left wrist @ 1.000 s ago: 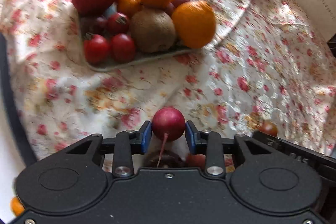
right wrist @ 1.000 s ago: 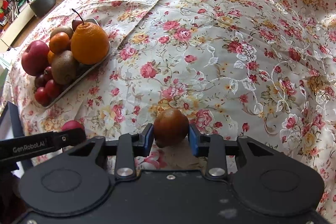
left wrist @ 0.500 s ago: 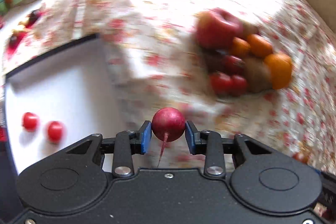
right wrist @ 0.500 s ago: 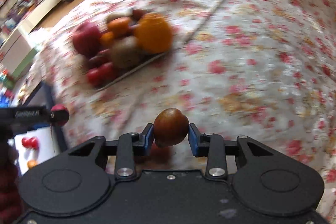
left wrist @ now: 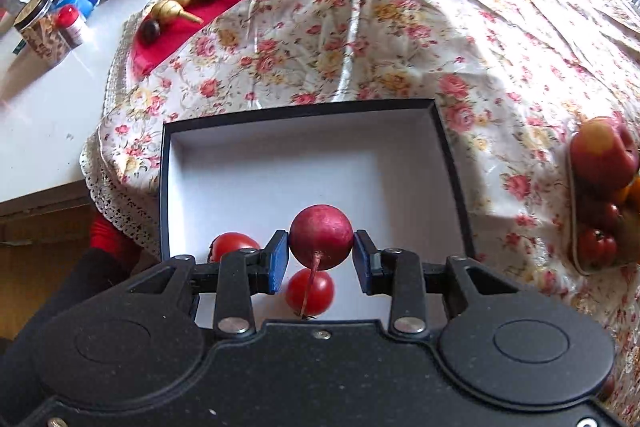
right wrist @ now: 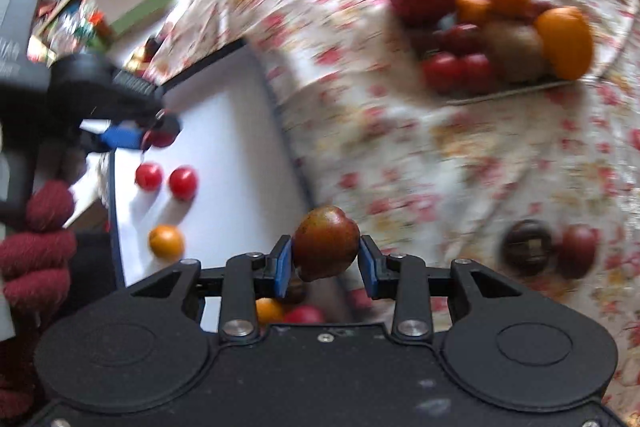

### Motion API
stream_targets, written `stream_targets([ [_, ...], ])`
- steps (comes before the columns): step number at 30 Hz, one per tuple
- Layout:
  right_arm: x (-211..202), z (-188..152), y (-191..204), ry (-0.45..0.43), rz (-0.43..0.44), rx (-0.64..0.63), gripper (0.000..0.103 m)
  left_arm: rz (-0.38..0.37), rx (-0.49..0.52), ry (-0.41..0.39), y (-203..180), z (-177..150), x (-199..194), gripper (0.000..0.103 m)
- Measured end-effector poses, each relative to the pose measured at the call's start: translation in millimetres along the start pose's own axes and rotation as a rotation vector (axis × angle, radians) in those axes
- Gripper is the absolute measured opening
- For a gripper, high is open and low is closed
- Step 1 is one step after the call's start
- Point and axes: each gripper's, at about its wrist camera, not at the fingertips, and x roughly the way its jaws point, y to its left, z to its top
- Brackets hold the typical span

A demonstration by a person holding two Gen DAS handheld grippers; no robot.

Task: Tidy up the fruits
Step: 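Carry both plums over the box and open both grippers to drop them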

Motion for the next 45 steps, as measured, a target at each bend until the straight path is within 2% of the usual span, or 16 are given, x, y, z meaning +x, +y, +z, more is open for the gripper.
stream_targets([
  [7, 27.0, -6.0, 51.3, 0.065, -0.022, -0.055, 0.037, -0.053, -0.037, 0.016, 14.5, -2.6, -1.6, 0.043],
  [13, 29.6, -3.6, 71.4, 0.066, -0.044, -0.073, 0.037, -0.036, -0.09, 0.036, 26.1, 3.9, 8.2, 0.043],
  [16, 27.9, -3.6, 73.5, 0.071, -0.058, -0.067, 0.037, -0.018, -0.114, 0.039, 32.7, 4.8, 11.2, 0.043],
  [19, 27.2, -5.8, 75.4, 0.073, -0.062, -0.074, 0.037, 0.03, -0.119, 0.031, 35.3, 5.7, 12.2, 0.043],
  [23, 26.2, -11.4, 77.7, 0.067, -0.05, -0.049, 0.037, 0.054, -0.042, -0.013, 26.3, 4.4, 5.9, 0.044],
  [27, 25.4, -20.4, 79.0, 0.055, -0.059, -0.057, 0.037, 0.028, 0.007, -0.063, 26.9, -2.5, -7.5, 0.044],
  [30, 25.9, -25.4, 79.6, 0.055, -0.065, -0.065, 0.037, -0.019, 0.013, -0.066, 30.9, -2.7, -12.0, 0.044],
  [33, 25.4, -27.6, 80.7, 0.047, -0.075, -0.065, 0.037, -0.018, 0.031, -0.068, 31.6, -7.1, -12.1, 0.044],
  [37, 29.4, -27.4, 80.1, 0.06, -0.062, -0.045, 0.037, 0.002, 0.02, -0.057, 39.0, -9.7, -9.1, 0.044],
  [42, 34.8, -28.3, 82.1, 0.069, -0.053, -0.051, 0.037, -0.066, -0.019, -0.04, 47.1, -4.8, -10.5, 0.044],
  [45, 35.4, -28.1, 84.2, 0.062, -0.059, -0.057, 0.038, -0.068, -0.021, -0.043, 46.8, -5.5, -12.4, 0.044],
])
